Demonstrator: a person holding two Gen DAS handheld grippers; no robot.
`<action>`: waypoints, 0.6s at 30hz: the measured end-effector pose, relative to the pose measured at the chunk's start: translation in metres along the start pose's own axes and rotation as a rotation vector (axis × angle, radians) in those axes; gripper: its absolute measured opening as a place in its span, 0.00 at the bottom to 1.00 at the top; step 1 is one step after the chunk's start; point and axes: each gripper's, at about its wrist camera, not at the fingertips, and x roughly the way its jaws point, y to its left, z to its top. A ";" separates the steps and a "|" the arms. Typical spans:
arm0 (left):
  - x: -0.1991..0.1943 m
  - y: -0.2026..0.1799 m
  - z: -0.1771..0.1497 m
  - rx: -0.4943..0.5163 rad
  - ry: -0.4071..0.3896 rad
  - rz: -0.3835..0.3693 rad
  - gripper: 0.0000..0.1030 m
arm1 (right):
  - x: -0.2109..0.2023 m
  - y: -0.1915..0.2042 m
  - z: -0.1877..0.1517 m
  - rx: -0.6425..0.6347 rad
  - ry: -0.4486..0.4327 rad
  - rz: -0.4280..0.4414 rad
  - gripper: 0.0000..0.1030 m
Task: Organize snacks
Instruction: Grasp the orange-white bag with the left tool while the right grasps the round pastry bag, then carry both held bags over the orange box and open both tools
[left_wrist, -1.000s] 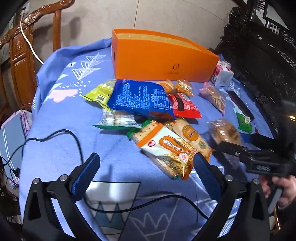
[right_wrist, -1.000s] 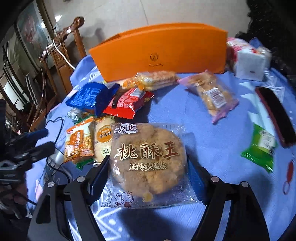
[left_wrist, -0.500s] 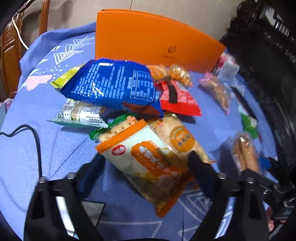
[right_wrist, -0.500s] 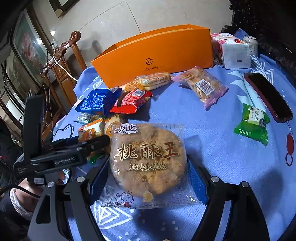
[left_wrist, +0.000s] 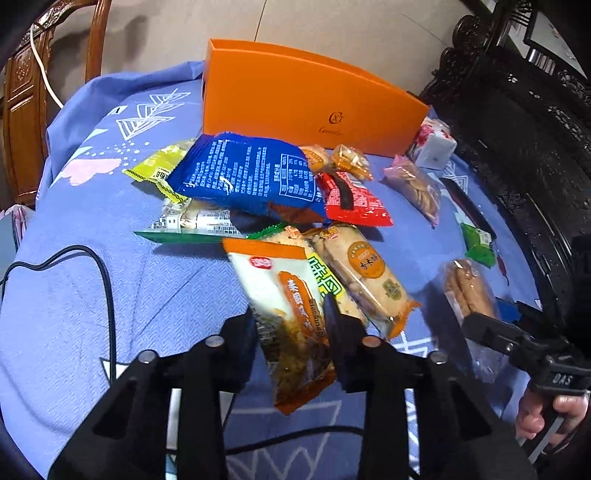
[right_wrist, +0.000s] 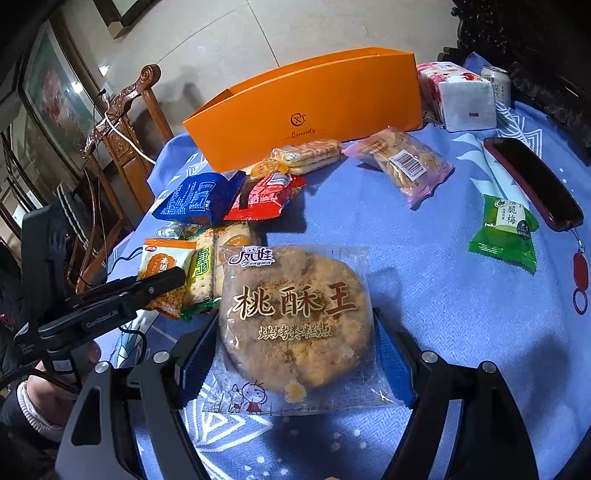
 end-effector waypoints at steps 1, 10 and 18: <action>-0.003 0.000 -0.001 0.003 -0.008 -0.005 0.25 | 0.000 -0.001 0.000 0.000 0.000 0.000 0.77; -0.001 -0.007 -0.005 0.049 0.026 -0.017 0.31 | -0.007 0.005 -0.003 -0.013 -0.010 -0.012 0.77; -0.002 -0.013 -0.009 0.083 0.026 -0.014 0.21 | -0.019 0.010 -0.006 -0.029 -0.034 -0.019 0.77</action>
